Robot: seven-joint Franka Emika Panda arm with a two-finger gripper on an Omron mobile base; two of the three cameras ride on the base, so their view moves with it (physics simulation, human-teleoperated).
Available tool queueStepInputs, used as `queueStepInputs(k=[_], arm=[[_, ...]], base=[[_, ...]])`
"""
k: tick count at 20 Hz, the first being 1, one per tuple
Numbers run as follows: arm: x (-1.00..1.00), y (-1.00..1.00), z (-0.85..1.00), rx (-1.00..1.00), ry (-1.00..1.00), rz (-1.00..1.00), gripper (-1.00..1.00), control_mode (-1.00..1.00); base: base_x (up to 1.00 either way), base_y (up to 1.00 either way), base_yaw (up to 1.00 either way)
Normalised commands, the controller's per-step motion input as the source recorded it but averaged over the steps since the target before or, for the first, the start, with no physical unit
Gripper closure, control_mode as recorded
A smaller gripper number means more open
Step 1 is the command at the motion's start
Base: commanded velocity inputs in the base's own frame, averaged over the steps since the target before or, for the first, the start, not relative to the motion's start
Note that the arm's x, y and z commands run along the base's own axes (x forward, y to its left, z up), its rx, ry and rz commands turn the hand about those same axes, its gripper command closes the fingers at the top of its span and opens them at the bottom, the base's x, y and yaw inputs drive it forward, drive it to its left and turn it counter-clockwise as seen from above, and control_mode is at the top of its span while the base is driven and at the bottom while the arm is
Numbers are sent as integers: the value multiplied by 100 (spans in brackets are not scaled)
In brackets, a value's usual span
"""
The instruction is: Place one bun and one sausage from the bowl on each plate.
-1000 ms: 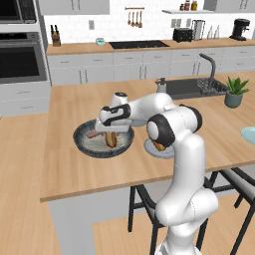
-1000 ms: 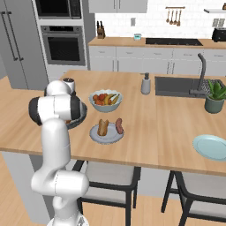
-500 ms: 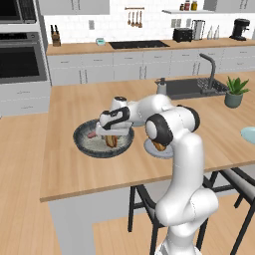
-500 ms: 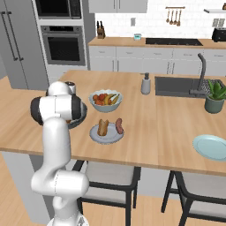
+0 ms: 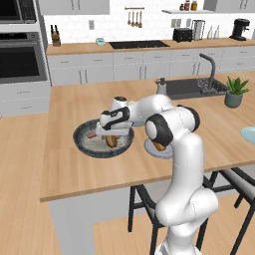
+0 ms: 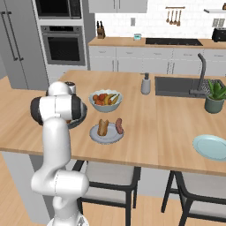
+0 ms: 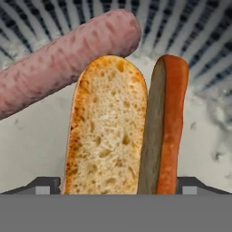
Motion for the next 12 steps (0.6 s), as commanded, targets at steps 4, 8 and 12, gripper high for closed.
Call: queueStepInputs(k=[4, 8, 12], arm=[[0, 0, 0, 0, 0, 0, 100, -100], [0, 0, 0, 0, 0, 0, 100, -100], [-3, -2, 18, 0, -9, 0, 100, -100]], base=[[0, 0, 0], [0, 0, 0], [0, 0, 0]])
